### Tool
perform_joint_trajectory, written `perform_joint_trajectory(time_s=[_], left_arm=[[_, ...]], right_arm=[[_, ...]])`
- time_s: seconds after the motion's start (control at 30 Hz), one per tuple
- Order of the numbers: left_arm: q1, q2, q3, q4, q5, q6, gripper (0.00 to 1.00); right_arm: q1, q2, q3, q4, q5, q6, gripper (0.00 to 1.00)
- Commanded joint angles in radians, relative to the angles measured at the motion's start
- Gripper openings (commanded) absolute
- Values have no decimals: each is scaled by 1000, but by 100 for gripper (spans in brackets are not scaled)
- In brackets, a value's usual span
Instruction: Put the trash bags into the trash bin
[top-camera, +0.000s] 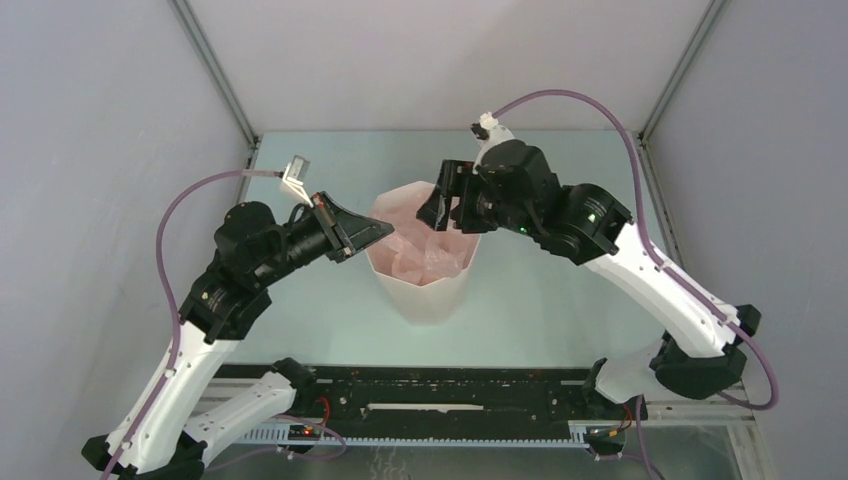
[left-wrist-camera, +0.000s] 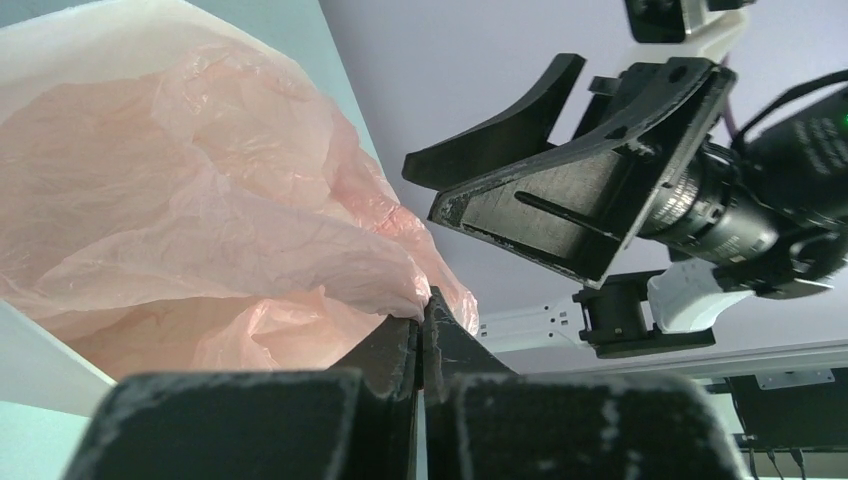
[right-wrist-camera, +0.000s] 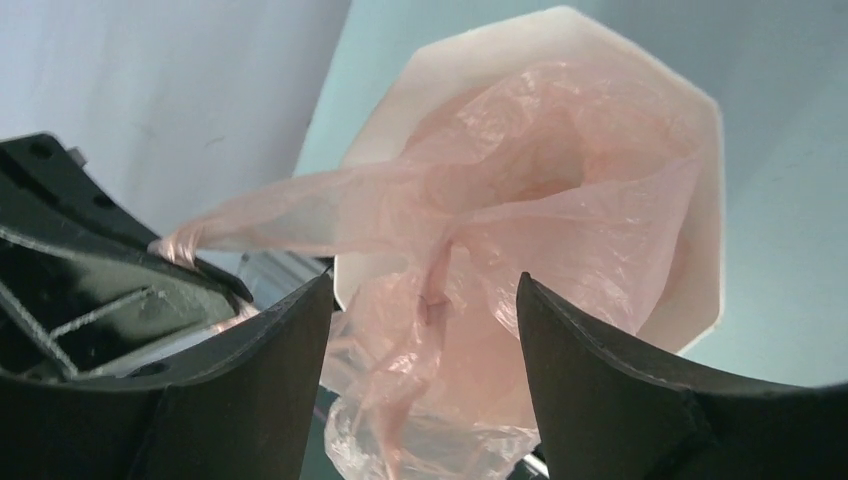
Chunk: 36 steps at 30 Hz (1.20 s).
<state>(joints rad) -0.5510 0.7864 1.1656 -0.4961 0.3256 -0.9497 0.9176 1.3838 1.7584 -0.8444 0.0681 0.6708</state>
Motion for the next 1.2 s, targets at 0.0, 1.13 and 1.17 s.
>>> perform_joint_trajectory(time_s=[0.0, 1.13, 1.17], left_arm=[[7, -7, -17, 14, 9, 26, 0], [11, -156, 53, -433, -303, 121, 0], [11, -160, 65, -461, -320, 139, 0]], right_arm=[[101, 98, 205, -262, 380, 49, 77], [183, -247, -123, -56, 329, -204, 5], [140, -289, -172, -27, 301, -194, 3]])
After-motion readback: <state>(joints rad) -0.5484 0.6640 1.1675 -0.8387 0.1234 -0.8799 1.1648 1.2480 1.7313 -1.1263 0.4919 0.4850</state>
